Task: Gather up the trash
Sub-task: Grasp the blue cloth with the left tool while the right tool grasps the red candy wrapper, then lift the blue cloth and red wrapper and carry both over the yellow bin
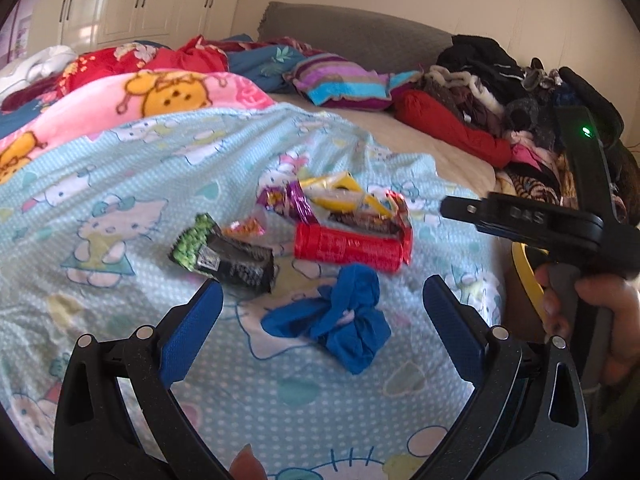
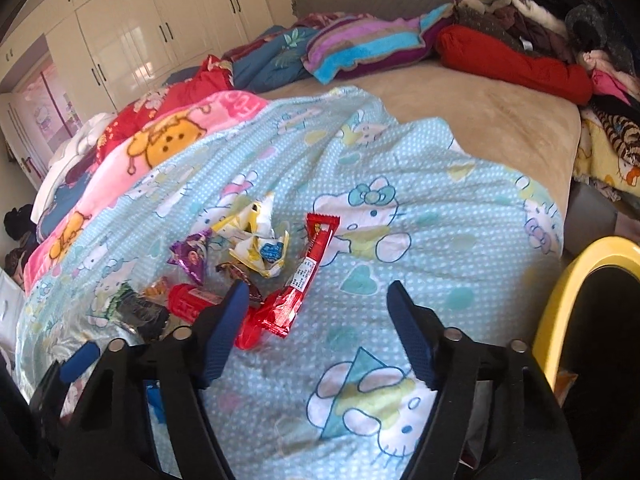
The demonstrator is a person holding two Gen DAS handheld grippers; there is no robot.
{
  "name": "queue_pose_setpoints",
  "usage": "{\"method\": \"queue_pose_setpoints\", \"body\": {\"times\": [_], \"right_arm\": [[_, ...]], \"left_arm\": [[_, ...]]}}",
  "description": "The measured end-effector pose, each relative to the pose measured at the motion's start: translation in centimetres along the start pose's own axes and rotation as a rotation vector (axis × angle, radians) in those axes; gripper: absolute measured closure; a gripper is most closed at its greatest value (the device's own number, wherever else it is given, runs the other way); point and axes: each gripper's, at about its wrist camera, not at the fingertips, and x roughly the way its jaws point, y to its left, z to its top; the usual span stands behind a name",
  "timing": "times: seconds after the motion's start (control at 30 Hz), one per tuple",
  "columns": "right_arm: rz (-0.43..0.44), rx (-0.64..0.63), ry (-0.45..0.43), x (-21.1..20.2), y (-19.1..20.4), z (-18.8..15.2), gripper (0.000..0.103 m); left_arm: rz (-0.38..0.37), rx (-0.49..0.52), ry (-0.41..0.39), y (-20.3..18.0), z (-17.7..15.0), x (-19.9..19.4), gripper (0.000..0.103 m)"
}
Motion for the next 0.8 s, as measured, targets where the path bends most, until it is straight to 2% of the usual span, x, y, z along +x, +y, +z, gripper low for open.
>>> {"method": "queue_pose_setpoints", "body": {"times": [0.3,0.6,0.8], "right_arm": [[0.007,0.027,0.058,3.6,0.0,0.6,0.059],[0.052,0.077,0.114,6.2,-0.4,-0.1,0.08],[0.103,0.082,0.107,5.7,-0.9,-0.7,0.085]], "left_arm": [[-0.013,-0.005,0.046,-0.2,-0.9,1.7,0.014],[-0.013,0.011,0.091,-0.5,-1.7,2.8,0.045],[-0.012,0.029,0.119,-0.8,-2.1,3.5,0.059]]}}
